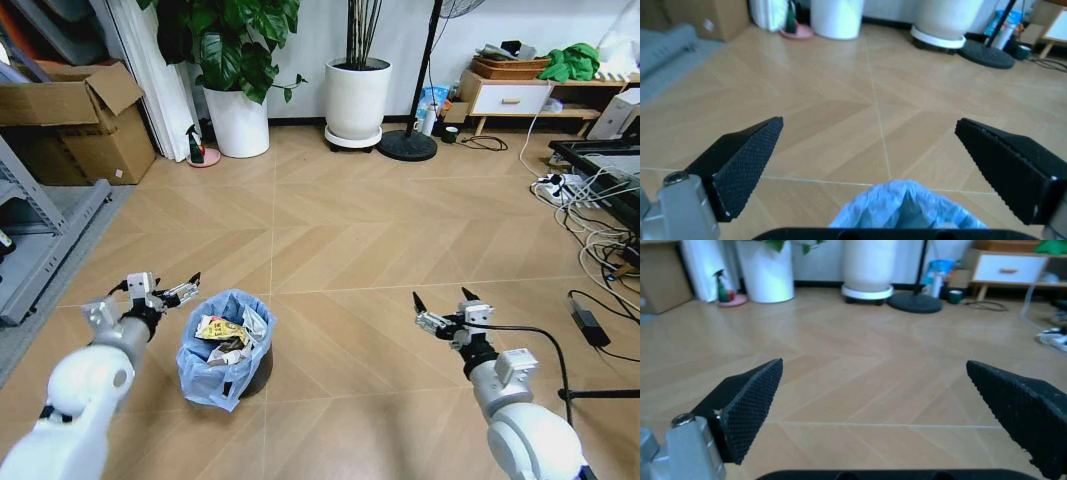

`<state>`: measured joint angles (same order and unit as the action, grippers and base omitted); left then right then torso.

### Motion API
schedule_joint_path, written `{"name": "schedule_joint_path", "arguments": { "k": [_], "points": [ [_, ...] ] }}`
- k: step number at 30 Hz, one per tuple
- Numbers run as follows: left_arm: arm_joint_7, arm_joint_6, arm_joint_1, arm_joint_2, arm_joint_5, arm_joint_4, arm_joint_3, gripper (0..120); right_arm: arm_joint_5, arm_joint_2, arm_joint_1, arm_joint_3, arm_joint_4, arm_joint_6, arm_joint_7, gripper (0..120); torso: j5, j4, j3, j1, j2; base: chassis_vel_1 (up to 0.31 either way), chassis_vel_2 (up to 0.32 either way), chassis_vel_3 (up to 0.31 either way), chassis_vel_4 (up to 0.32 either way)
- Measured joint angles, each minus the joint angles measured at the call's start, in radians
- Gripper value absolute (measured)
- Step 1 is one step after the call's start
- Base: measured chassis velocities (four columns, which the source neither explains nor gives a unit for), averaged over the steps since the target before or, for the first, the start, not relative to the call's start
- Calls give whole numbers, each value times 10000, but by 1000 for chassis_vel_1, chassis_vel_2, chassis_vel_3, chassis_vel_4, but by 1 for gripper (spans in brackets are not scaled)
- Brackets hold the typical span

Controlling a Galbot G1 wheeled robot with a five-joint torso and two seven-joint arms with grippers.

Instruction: Pick up the trash bin and place the garbage on the floor into it.

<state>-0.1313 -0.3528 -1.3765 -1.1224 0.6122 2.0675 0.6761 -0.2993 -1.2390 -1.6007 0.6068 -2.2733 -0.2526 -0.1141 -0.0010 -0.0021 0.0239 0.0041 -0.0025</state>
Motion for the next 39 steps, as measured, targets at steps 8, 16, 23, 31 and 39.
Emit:
{"name": "schedule_joint_path", "arguments": {
  "k": [8, 16, 23, 31, 39],
  "points": [
    [-299, 588, -1872, -932, -1436, 2232, 226, 100, 945, -930, -1164, 108, -1137, -32, -401, 100, 5, -1, -2, -1, 1, 0, 0, 0, 0],
    [-184, 850, -2720, -1671, -2659, 3261, -180, 100, 2197, -1648, -2109, -450, -2019, 559, -244, 100, -1, -2, -2, -1, 2, 0, 0, 0, 0],
    [150, 982, -3200, -2247, -3614, 3417, -496, 100, 2541, -1766, -2306, -358, -2210, 896, -104, 100, 1, -1, -1, -1, 2, 0, 0, 0, 0],
    [136, 1041, -3037, -2350, -3650, 3094, -587, 100, 2146, -1487, -2261, 309, -2295, 696, -98, 100, 1, -2, 0, 0, 0, 0, 0, 0, 0],
    [137, 1036, -3016, -2332, -3590, 3075, -594, 100, 2116, -1442, -2257, 328, -2295, 657, -123, 100, 1, -2, 0, 0, 0, 0, 0, 0, 0]
  ]
}}
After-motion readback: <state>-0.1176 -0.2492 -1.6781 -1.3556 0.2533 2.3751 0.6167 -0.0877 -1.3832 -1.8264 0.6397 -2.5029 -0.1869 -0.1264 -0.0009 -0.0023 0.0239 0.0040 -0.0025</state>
